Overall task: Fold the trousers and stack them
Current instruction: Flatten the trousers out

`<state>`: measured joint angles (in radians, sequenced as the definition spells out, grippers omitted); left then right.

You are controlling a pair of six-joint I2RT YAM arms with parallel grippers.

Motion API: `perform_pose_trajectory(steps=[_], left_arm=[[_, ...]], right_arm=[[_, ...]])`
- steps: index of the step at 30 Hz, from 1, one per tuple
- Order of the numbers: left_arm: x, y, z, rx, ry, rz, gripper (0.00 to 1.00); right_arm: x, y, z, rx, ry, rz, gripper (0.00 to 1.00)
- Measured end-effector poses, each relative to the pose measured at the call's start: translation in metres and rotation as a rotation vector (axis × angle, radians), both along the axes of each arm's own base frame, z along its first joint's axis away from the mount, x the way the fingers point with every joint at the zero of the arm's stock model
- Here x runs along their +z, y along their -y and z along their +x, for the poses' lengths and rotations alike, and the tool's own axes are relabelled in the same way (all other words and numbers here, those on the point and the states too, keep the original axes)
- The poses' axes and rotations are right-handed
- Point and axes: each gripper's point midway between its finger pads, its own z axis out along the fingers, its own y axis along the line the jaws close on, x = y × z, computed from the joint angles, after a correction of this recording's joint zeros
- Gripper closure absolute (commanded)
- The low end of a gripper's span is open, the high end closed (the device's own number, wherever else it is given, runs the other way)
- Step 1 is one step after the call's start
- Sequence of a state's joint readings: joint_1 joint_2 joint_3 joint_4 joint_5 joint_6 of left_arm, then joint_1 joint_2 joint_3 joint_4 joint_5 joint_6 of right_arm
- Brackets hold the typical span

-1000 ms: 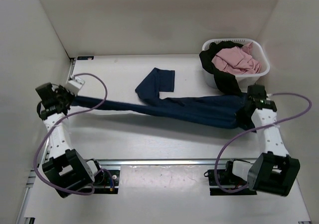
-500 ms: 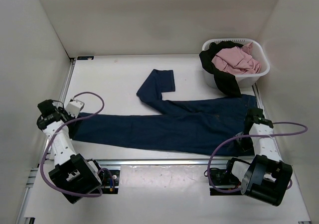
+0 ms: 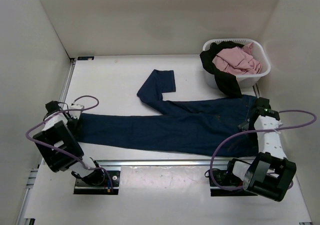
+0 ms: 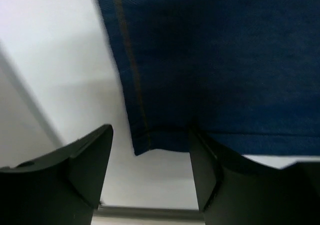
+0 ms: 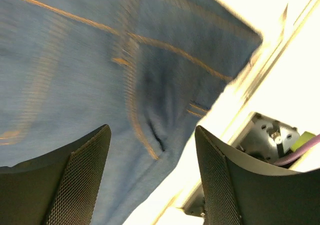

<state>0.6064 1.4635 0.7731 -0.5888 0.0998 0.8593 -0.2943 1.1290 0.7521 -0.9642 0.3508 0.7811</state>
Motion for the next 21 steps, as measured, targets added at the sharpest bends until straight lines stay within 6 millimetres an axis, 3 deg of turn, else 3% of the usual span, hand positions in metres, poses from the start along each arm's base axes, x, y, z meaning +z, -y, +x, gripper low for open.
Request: perform_pose_trajectory(steps=[5,9,11,14,16,17,19,21], left_arm=[[0.001,-0.014,0.001,0.019,0.018,0.098,0.27],[0.014,-0.014,0.005,0.007,0.024,0.116,0.18],[0.047,-0.010,0.034,-0.020,0.093,0.115,0.10],[0.142,0.004,0.119,-0.101,0.339,0.155,0.07],[0.210,0.042,0.181,-0.194,0.520,0.148,0.05],[0.232,0.071,0.206,-0.249,0.588,0.119,0.05],[0.243,0.136,0.243,-0.363,0.619,0.025,0.08],[0.222,0.197,0.274,-0.446,0.568,-0.064,0.08]], right_arm=[[0.049,0.016,0.037,0.019,0.151,-0.076,0.27],[0.058,0.017,0.054,0.041,0.184,-0.065,0.27],[0.054,0.018,0.062,0.058,0.163,-0.054,0.26],[0.047,0.024,0.077,0.081,0.134,-0.049,0.26],[0.041,0.027,0.088,0.090,0.123,-0.047,0.26],[0.039,0.029,0.094,0.093,0.118,-0.047,0.26],[0.031,0.033,0.104,0.098,0.109,-0.043,0.26],[0.021,0.034,0.113,0.097,0.099,-0.026,0.26]])
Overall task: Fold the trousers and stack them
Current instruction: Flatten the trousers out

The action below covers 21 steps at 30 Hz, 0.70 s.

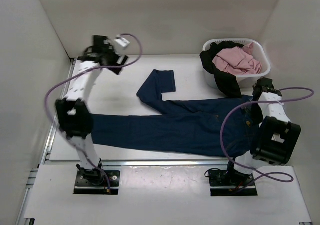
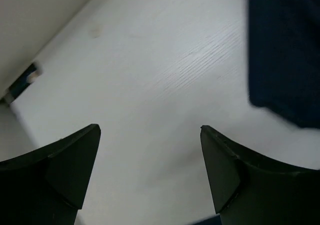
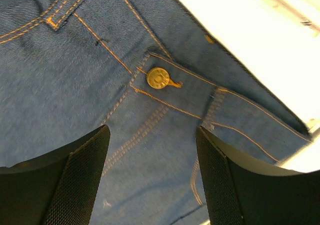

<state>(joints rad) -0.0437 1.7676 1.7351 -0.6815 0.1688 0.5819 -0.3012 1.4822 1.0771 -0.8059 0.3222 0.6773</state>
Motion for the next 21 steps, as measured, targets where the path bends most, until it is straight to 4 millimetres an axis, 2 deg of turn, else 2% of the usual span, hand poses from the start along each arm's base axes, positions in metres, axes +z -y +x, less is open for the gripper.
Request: perform_pose_trajectory(steps=[2,3,4,6,8,9,11,15,18,21], left_arm=[[-0.043,0.047,0.025,-0.066,-0.088,-0.019,0.08],[-0.079,0.072,0.030,-0.101,-0.165,-0.019,0.08],[-0.109,0.088,0.030,-0.122,-0.228,-0.014,0.08],[-0.170,0.116,0.017,-0.164,-0.366,0.007,0.08],[-0.213,0.137,-0.004,-0.203,-0.474,0.033,0.08],[-0.221,0.147,-0.012,-0.223,-0.500,0.029,0.09],[-0.217,0.159,-0.020,-0.247,-0.492,0.024,0.11],[-0.225,0.160,-0.045,-0.251,-0.508,0.044,0.18],[-0.224,0.144,-0.064,-0.218,-0.490,0.101,0.18],[-0.223,0.117,-0.099,-0.179,-0.501,0.142,0.18]], right_arm=[[-0.012,-0.002,0.004,0.000,-0.019,0.022,0.26],[-0.018,-0.003,0.005,-0.005,-0.029,0.035,0.27],[-0.023,-0.005,0.005,-0.009,-0.033,0.046,0.27],[-0.036,-0.009,0.000,-0.019,-0.046,0.071,0.28],[-0.046,-0.014,-0.009,-0.035,-0.068,0.093,0.28],[-0.052,-0.016,-0.015,-0.041,-0.085,0.105,0.28],[-0.063,-0.021,-0.024,-0.053,-0.120,0.129,0.28],[-0.073,-0.027,-0.029,-0.075,-0.132,0.159,0.28],[-0.074,-0.028,-0.030,-0.090,-0.108,0.168,0.28],[-0.074,-0.031,-0.032,-0.086,-0.087,0.164,0.28]])
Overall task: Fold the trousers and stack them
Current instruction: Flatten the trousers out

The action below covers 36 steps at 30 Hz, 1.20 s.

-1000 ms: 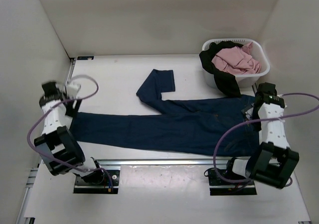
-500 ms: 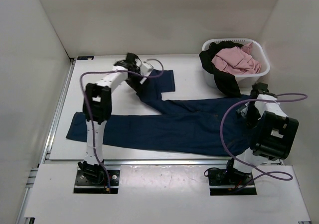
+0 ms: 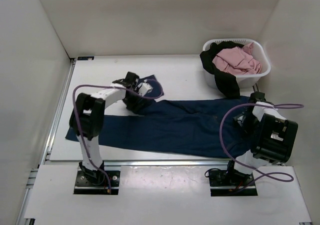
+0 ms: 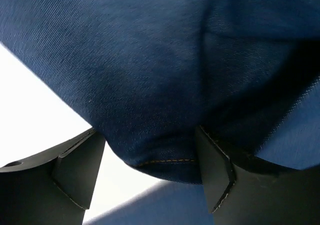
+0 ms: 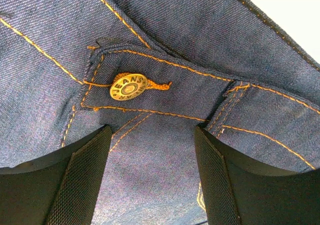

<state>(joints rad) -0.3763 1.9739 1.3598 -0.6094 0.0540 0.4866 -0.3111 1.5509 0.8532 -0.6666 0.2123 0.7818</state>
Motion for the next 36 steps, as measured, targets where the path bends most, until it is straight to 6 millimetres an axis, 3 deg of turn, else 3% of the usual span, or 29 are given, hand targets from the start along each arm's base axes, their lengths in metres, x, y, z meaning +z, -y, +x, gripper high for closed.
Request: perform_pose_trajectory(steps=[5,6,9,11,13,16,19,21,23,26,29,33,34,36], left_arm=[[0.001,-0.049,-0.082,0.028,-0.082,0.087,0.13],[0.003,-0.053,-0.093,0.026,-0.100,0.094,0.00],[0.025,-0.053,-0.107,0.018,-0.107,0.090,0.00],[0.052,-0.046,-0.092,0.021,-0.051,0.058,0.00],[0.089,-0.033,-0.061,0.032,0.046,-0.005,0.00],[0.151,-0.022,-0.010,0.069,0.210,-0.104,0.00],[0.182,-0.019,0.036,0.107,0.305,-0.163,0.00],[0.170,-0.020,0.063,0.138,0.295,-0.168,0.00],[0.141,-0.020,0.089,0.166,0.252,-0.159,0.00],[0.068,-0.022,0.110,0.191,0.133,-0.119,0.00],[-0.001,-0.024,0.104,0.213,-0.015,-0.083,0.00],[0.005,-0.034,0.118,0.227,0.023,-0.048,0.00],[0.002,-0.035,0.117,0.229,0.015,-0.044,0.04],[0.001,-0.036,0.115,0.231,0.008,-0.043,0.25]], right_arm=[[0.000,-0.015,-0.007,0.057,0.005,-0.004,0.28],[0.000,-0.017,-0.008,0.071,0.002,-0.004,0.28],[0.002,-0.019,-0.009,0.118,-0.015,-0.022,0.28],[0.006,-0.019,-0.011,0.154,-0.034,-0.032,0.28],[0.018,-0.015,-0.006,0.189,-0.039,-0.050,0.28],[0.048,-0.003,0.022,0.224,0.022,-0.100,0.28],[0.088,0.010,0.062,0.248,0.138,-0.164,0.28],[0.107,0.016,0.086,0.257,0.195,-0.192,0.28],[0.113,0.020,0.103,0.267,0.215,-0.202,0.28],[0.098,0.021,0.118,0.278,0.195,-0.186,0.28],[0.072,0.019,0.119,0.284,0.134,-0.147,0.28],[0.058,0.016,0.121,0.285,0.113,-0.121,0.28],[0.058,0.016,0.123,0.284,0.123,-0.122,0.27],[0.059,0.017,0.129,0.283,0.150,-0.128,0.25]])
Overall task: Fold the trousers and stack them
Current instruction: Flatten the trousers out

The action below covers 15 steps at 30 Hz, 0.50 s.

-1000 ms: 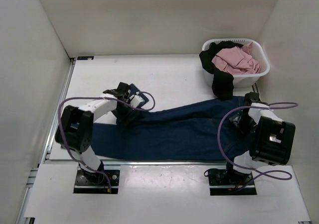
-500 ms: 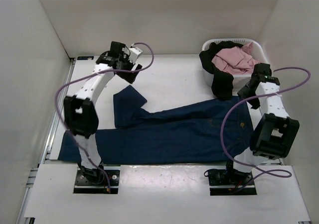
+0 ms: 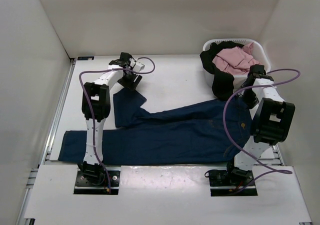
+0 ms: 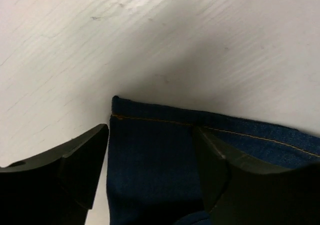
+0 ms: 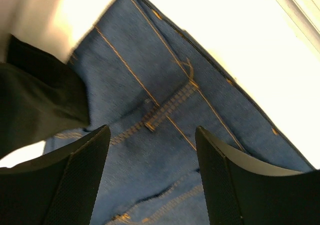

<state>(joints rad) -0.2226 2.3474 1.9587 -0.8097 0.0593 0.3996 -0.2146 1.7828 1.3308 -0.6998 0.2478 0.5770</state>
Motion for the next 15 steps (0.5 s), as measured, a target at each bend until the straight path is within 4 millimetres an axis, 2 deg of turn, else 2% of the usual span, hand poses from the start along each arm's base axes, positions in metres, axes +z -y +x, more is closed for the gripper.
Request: perform_pose_trajectory(steps=[1,2,3,7,11,12,14,15], left_arm=[[-0.001,0.001,-0.002,-0.005,-0.008,-0.005,0.56],[-0.002,0.002,-0.004,-0.006,-0.017,-0.010,0.76],[-0.004,0.005,-0.009,-0.018,-0.037,-0.022,0.86],[-0.005,0.006,-0.020,-0.046,-0.056,-0.018,0.86],[-0.001,-0.013,-0.033,0.012,-0.094,-0.016,0.86],[0.000,-0.022,-0.036,0.039,-0.104,-0.011,0.86],[0.008,-0.051,-0.041,0.112,-0.115,0.001,0.86],[0.016,-0.068,-0.042,0.157,-0.108,0.003,0.86]], right_arm=[[0.000,0.000,0.003,-0.001,0.014,0.002,0.25],[0.001,0.000,0.006,-0.002,0.027,0.004,0.25],[0.001,-0.001,0.010,-0.007,0.040,0.007,0.25],[-0.010,0.000,0.020,-0.034,0.050,0.020,0.24],[-0.047,-0.006,0.022,-0.060,-0.025,0.051,0.37],[-0.055,-0.006,0.020,-0.065,-0.052,0.047,0.52],[-0.053,-0.012,0.027,-0.067,-0.032,0.048,0.73],[-0.054,-0.016,0.027,-0.073,-0.033,0.048,0.90]])
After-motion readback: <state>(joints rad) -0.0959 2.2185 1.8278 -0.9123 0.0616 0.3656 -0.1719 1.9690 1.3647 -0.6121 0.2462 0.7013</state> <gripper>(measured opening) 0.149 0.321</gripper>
